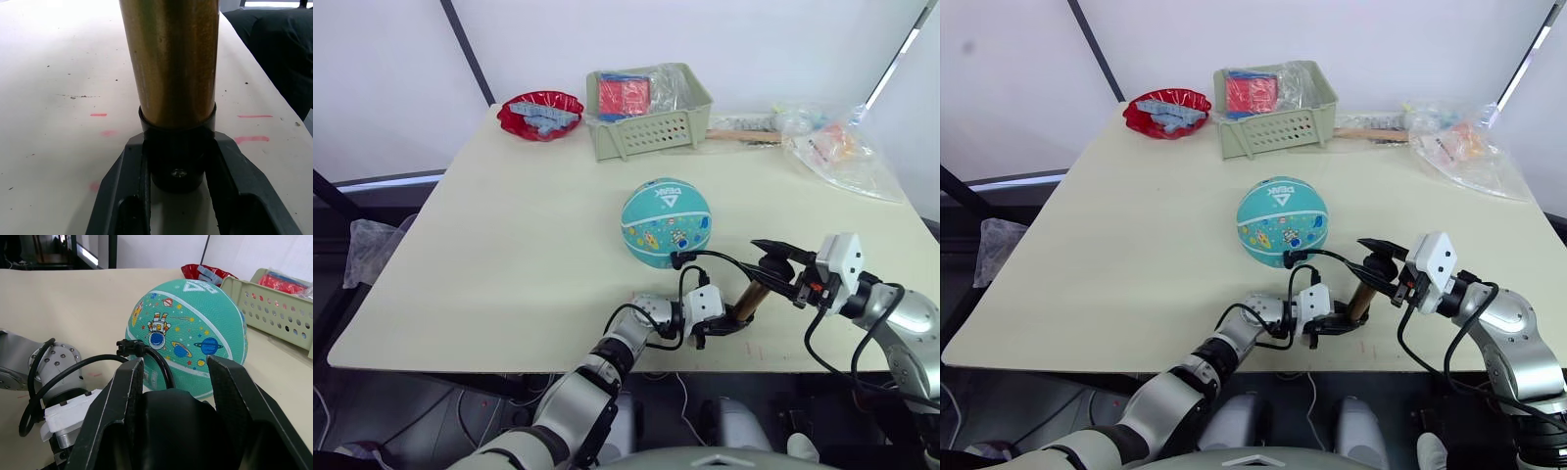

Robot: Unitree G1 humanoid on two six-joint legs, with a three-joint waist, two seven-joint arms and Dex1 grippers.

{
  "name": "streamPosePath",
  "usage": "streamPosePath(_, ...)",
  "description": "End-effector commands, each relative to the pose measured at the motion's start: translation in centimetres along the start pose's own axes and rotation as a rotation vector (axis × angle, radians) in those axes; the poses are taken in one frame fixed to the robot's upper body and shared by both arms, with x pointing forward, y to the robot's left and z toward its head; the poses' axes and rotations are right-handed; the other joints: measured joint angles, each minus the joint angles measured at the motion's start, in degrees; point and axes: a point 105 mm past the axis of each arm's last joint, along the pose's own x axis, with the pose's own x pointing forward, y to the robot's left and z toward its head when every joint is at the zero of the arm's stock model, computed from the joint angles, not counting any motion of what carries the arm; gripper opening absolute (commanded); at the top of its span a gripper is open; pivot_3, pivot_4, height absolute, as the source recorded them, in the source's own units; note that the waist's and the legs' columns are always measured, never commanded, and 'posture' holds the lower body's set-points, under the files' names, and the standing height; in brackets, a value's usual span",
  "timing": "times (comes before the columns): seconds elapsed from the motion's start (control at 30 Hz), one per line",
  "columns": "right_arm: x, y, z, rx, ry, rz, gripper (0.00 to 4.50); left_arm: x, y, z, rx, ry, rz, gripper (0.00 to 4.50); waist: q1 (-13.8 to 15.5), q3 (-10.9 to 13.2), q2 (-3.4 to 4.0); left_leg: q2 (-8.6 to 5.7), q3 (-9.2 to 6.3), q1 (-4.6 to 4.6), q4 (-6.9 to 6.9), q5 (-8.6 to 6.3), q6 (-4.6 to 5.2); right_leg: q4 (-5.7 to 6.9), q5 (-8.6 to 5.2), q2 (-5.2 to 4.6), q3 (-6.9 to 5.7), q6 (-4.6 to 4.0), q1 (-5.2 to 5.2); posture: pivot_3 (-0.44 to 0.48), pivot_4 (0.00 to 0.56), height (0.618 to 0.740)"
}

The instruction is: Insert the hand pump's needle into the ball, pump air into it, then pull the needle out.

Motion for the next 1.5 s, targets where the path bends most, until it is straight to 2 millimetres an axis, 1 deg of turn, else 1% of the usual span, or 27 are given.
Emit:
streamPosePath(0.03,-0.3,-0.9,1.0,0.033,0.0,-0.005,1.55,-0.7,-2.7,-4.0,-0.087,0.149,-0.093,1.03,0.0,0.1,0.09,0.0,0.0,0.0,0.0,0.0,0.0,0.0,0.0,0.0,0.0,0.0,0.0,0.0,0.15,0.738)
streamPosePath(0.1,-0.6,-2.0,3.3,-0.005,-0.043,-0.027,1.55,-0.7,-2.6,-4.0,-0.087,0.15,-0.09,1.03,0.02,0.38,0.35,-0.02,0.04,-0.03,0.0,0.0,0.0,0.0,0.0,-0.05,0.01,0.0,-0.02,0.0,0.15,0.738)
streamPosePath(0.17,-0.9,-2.9,5.0,-0.035,-0.068,-0.044,1.55,-0.7,-2.6,-4.0,-0.089,0.15,-0.09,1.03,0.07,0.57,0.56,-0.06,0.05,-0.11,0.01,0.01,0.0,0.0,0.01,-0.1,0.01,0.0,-0.09,0.0,0.15,0.738)
streamPosePath(0.23,-1.4,-3.7,6.4,-0.067,-0.079,-0.062,1.55,-0.7,-2.8,-4.1,-0.092,0.151,-0.093,1.03,0.1,0.69,0.73,-0.11,0.05,-0.39,0.02,0.02,-0.01,0.01,0.02,-0.1,0.02,0.0,-0.32,0.0,0.15,0.738)
streamPosePath(0.27,-1.6,-3.9,7.0,-0.081,-0.08,-0.066,1.55,-0.6,-2.9,-4.1,-0.093,0.15,-0.095,1.03,0.11,0.77,0.81,-0.12,0.05,-0.42,0.03,0.02,-0.01,0.0,0.02,-0.11,0.02,0.0,-0.33,0.0,0.15,0.738)
streamPosePath(0.4,-2.4,-5.1,9.3,-0.114,-0.111,-0.092,1.55,-0.5,-3.0,-4.1,-0.095,0.148,-0.097,1.03,0.15,0.88,0.69,-0.18,0.06,-0.43,0.03,0.02,0.0,-0.03,0.02,-0.15,0.01,0.01,-0.32,0.0,0.15,0.738)
streamPosePath(0.5,-2.9,-5.6,10.7,-0.133,-0.13,-0.101,1.55,-0.4,-3.0,-4.0,-0.095,0.146,-0.096,1.03,0.13,0.9,0.73,-0.18,0.07,-0.43,0.07,0.03,0.0,-0.01,0.02,-0.16,0.01,0.02,-0.31,0.0,0.15,0.738)
streamPosePath(0.57,-3.3,-6.1,12.3,-0.161,-0.149,-0.109,1.55,-0.4,-3.0,-4.0,-0.094,0.145,-0.095,1.03,0.1,0.93,0.78,-0.18,0.06,-0.43,0.11,0.03,0.0,0.0,0.02,-0.16,0.01,0.02,-0.31,0.0,0.15,0.738)
streamPosePath(0.67,-3.7,-6.6,14.0,-0.186,-0.182,-0.124,1.55,-0.4,-3.0,-4.0,-0.094,0.145,-0.095,1.03,0.11,0.96,0.77,-0.17,0.05,-0.44,0.15,0.03,0.0,0.01,0.02,-0.16,0.01,0.03,-0.31,0.0,0.15,0.738)
streamPosePath(0.77,-3.8,-6.8,15.2,-0.202,-0.202,-0.131,1.55,-0.5,-2.9,-4.0,-0.093,0.147,-0.095,1.03,0.11,0.98,0.77,-0.18,0.07,-0.46,0.16,0.03,0.0,0.0,0.02,-0.17,0.01,0.03,-0.31,0.0,0.15,0.738)
streamPosePath(0.83,-3.8,-6.8,15.4,-0.202,-0.203,-0.13,1.55,-0.6,-2.9,-4.0,-0.093,0.148,-0.095,1.03,0.11,0.99,0.78,-0.18,0.06,-0.47,0.16,0.03,0.0,0.0,0.02,-0.17,0.01,0.03,-0.31,0.0,0.15,0.738)
streamPosePath(0.9,-3.6,-6.5,14.9,-0.186,-0.192,-0.121,1.55,-0.6,-2.8,-4.0,-0.093,0.149,-0.094,1.03,0.11,0.99,0.77,-0.17,0.06,-0.46,0.16,0.03,0.0,0.0,0.02,-0.17,0.01,0.02,-0.31,0.0,0.15,0.738)
streamPosePath(0.93,-3.4,-6.3,14.3,-0.175,-0.179,-0.113,1.55,-0.6,-2.8,-4.0,-0.093,0.149,-0.094,1.03,0.11,0.99,0.77,-0.17,0.06,-0.46,0.16,0.03,0.0,0.0,0.02,-0.18,0.01,0.03,-0.31,0.0,0.15,0.738)
streamPosePath(1.03,-2.9,-5.3,11.8,-0.136,-0.115,-0.079,1.55,-0.6,-2.7,-4.0,-0.092,0.149,-0.093,1.03,0.12,0.97,0.75,-0.17,0.05,-0.45,0.16,0.02,0.0,0.0,0.02,-0.17,0.01,0.02,-0.3,0.0,0.15,0.738)
streamPosePath(1.13,-2.5,-3.8,8.0,-0.069,-0.035,-0.028,1.55,-0.7,-2.7,-4.0,-0.091,0.151,-0.094,1.03,0.15,0.87,0.59,-0.16,0.01,-0.43,0.16,0.02,0.0,0.0,0.02,-0.15,-0.02,0.02,-0.27,0.0,0.15,0.738)
streamPosePath(1.3,-1.8,-2.4,4.9,-0.011,-0.013,-0.009,1.55,-0.7,-2.6,-4.0,-0.089,0.151,-0.091,1.03,0.03,0.71,0.46,-0.13,0.03,-0.33,0.17,0.02,0.0,0.02,0.02,-0.12,0.0,0.03,-0.22,0.0,0.15,0.738)
streamPosePath(1.43,-1.4,-1.4,1.9,0.013,0.042,0.011,1.55,-0.6,-2.6,-3.9,-0.088,0.149,-0.091,1.03,0.06,0.58,0.33,-0.09,-0.02,-0.32,0.17,0.02,0.0,0.03,0.01,-0.06,-0.03,0.02,-0.22,0.0,0.15,0.738)
streamPosePath(1.5,-1.2,-1.1,0.8,0.036,0.045,0.0,1.55,-0.5,-2.7,-3.9,-0.088,0.148,-0.09,1.03,0.07,0.49,0.22,-0.09,-0.01,-0.33,0.17,0.02,0.0,0.02,0.01,-0.07,-0.02,0.01,-0.22,0.0,0.15,0.738)
